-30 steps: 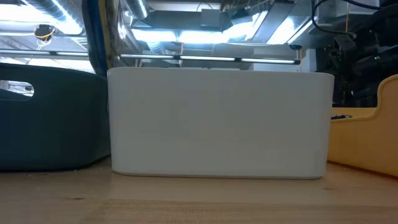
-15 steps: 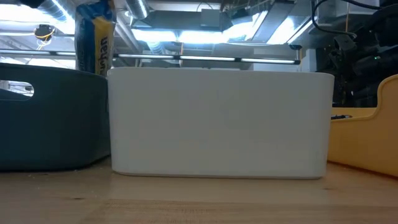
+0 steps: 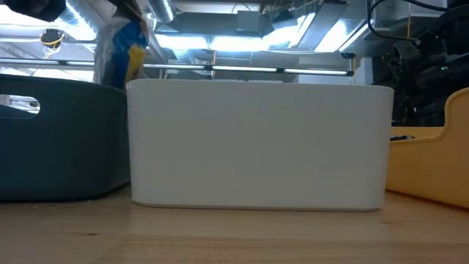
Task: Sort Maruchan noodles
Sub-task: Put the right blue noodle pack into the blue bin
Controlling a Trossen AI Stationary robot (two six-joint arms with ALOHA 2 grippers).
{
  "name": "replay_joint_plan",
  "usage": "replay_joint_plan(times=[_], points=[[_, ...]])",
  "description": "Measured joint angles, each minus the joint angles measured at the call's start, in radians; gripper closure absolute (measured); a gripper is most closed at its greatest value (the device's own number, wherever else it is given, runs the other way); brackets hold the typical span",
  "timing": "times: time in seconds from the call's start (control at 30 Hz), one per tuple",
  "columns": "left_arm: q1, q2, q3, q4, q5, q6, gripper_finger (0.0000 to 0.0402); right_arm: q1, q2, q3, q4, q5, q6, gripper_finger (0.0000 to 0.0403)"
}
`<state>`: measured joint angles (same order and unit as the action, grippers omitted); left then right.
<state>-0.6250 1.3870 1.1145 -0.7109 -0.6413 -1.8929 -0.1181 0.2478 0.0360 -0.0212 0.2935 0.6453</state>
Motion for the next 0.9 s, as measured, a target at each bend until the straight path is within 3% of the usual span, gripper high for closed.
replay_joint_plan(times=[0.43,0.9], points=[[-0.023,0.102,0.0,0.043,0.001,0.018,0.0401,0.0,0.0,0.0,-0.003,-0.026,-0.004,0.0207],[-0.023,0.092,0.0,0.078,-0.075,0.13,0.0401,0.0,0.0,0.0,-0.003,-0.029,-0.026,0.0207]])
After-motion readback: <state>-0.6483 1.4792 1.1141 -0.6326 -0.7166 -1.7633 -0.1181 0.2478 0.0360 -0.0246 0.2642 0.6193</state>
